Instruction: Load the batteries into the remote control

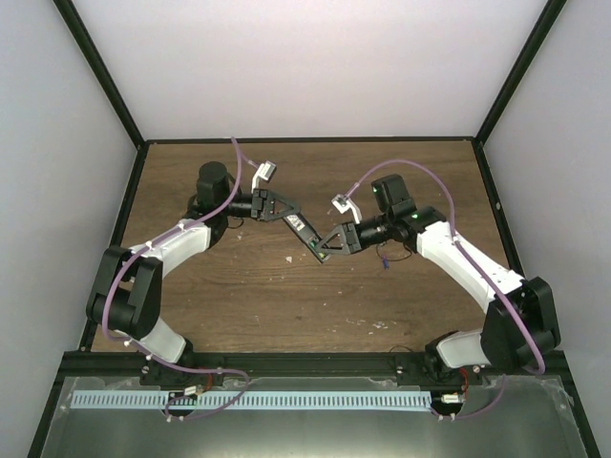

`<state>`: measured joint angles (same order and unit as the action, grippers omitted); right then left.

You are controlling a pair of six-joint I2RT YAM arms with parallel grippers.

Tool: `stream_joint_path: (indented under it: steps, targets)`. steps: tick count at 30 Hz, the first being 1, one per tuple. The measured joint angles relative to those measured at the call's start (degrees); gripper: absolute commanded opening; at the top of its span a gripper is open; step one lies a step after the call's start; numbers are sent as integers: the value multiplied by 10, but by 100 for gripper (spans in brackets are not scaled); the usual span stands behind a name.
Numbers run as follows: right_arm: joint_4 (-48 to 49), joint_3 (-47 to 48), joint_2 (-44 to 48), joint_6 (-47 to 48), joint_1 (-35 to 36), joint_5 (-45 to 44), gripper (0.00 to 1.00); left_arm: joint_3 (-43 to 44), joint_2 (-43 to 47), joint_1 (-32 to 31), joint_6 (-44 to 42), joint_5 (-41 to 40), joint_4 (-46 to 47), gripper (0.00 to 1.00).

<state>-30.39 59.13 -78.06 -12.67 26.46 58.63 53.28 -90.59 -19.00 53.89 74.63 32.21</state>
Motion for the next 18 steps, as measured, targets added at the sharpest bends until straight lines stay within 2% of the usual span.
stream_joint_path:
  steps: [7, 18]
  targets:
    - [-10, 0, 0, 7, -1, 10, 24, 6, 0, 0, -2, 0, -7, 0]
    - [-18, -1, 0, 21, -1, 14, 15, 7, 0, 0, -2, 0, -7, 0]
